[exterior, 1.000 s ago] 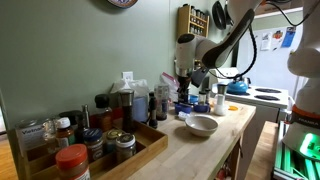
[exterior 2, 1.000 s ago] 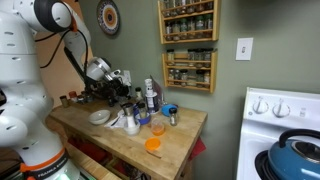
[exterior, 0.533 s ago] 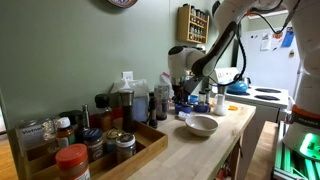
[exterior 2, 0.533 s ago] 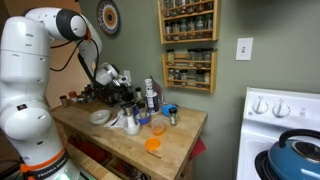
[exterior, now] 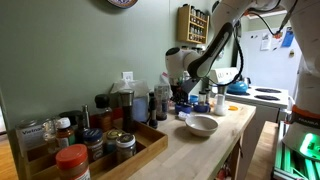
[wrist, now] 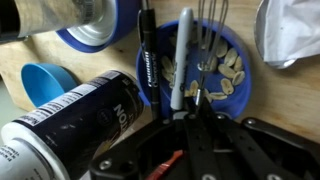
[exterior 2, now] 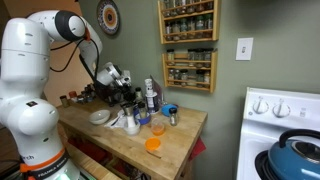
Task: Remove the egg mixer from the white bowl and put it on top of the blue bowl
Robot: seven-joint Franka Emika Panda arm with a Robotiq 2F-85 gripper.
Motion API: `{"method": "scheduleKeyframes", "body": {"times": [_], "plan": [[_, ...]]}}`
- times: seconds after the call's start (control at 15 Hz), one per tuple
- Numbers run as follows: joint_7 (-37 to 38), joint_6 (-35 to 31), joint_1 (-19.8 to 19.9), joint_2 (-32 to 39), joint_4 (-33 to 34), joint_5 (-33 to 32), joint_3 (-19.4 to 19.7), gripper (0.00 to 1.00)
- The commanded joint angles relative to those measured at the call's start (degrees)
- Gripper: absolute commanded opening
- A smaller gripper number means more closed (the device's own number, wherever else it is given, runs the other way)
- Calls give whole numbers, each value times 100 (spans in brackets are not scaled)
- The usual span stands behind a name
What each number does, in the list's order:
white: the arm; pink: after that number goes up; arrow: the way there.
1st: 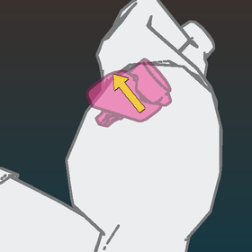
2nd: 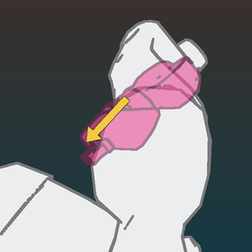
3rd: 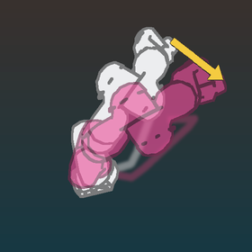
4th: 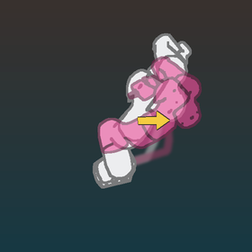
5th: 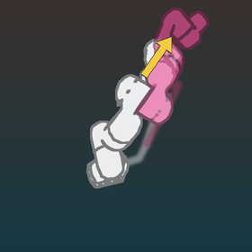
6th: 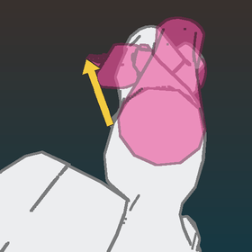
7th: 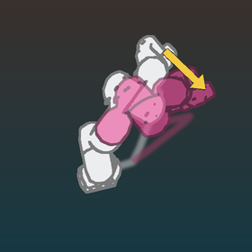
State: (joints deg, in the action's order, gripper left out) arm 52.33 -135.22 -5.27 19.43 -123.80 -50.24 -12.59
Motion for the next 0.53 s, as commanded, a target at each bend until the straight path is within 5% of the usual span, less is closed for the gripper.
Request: {"method": "scheduleKeyframes", "body": {"times": [0.0, 0.07, 0.13, 0.27, 0.47], "plan": [[-416, -178, -214, -331, -380, 405, 273, 2], [-476, -194, -250, -406, -460, 481, 295, 2], [-586, -215, -276, -491, -558, 574, 298, 32], [-824, -328, -293, -671, -721, 834, 278, 39], [-902, -660, -326, -1116, -989, 1117, 320, 62]]}}
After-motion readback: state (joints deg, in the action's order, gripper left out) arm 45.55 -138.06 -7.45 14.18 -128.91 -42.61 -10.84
